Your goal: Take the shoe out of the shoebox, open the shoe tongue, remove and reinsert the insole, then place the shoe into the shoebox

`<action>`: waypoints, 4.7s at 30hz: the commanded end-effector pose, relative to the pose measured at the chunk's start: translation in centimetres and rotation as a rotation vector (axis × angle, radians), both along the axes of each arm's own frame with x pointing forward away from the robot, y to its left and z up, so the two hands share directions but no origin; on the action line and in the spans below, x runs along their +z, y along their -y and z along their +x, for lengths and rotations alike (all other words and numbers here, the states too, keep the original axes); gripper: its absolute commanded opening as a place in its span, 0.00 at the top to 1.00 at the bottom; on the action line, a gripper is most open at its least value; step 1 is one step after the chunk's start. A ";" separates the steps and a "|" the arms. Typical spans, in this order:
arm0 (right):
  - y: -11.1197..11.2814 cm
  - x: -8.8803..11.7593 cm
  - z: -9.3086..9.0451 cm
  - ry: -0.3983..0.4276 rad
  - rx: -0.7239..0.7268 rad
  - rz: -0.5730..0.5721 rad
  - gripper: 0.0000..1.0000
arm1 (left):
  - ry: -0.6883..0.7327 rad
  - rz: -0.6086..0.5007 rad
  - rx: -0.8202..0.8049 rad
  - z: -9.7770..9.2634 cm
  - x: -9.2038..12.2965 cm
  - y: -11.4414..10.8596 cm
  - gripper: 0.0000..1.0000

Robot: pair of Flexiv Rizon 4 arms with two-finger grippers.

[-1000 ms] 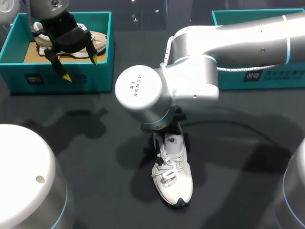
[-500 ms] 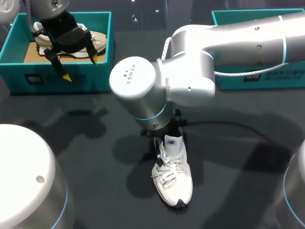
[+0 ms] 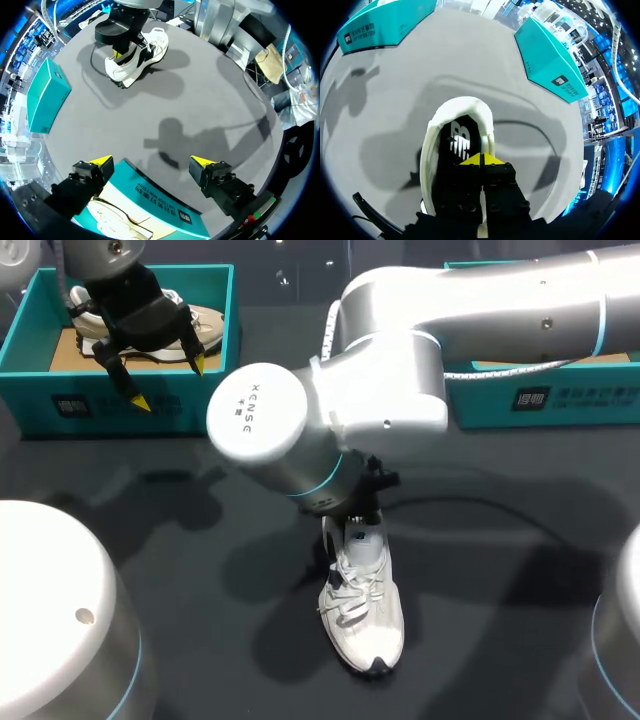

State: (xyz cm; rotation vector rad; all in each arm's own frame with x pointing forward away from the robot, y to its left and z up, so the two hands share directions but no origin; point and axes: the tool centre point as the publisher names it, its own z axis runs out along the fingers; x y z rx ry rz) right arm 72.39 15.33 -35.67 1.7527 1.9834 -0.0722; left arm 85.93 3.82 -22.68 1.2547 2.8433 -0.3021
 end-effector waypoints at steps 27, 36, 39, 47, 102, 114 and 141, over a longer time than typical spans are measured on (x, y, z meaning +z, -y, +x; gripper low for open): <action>0.8 -6.9 -3.4 -0.206 -0.276 0.226 1.00 | 0.001 0.003 -0.001 0.0 0.0 0.0 0.00; 0.2 -3.0 -3.6 -0.123 -0.187 0.288 1.00 | 0.001 0.003 -0.001 0.0 0.0 0.0 0.00; -0.6 -2.2 -3.0 -0.090 -0.112 0.311 1.00 | 0.001 0.003 -0.001 0.0 0.0 0.0 0.00; -2.5 -1.6 -0.5 -0.008 -0.023 0.241 1.00 | 0.001 0.003 -0.001 0.0 0.0 0.0 0.00; -2.3 1.2 -0.8 -0.040 -0.020 0.345 1.00 | 0.001 0.003 -0.001 0.0 0.0 0.0 0.00; -2.5 1.1 -0.8 -0.042 -0.010 0.349 1.00 | 0.001 0.003 -0.001 0.0 0.0 0.0 0.00; -4.6 0.5 1.8 0.078 -0.073 0.132 1.00 | 0.001 0.003 -0.001 0.0 0.0 0.0 0.00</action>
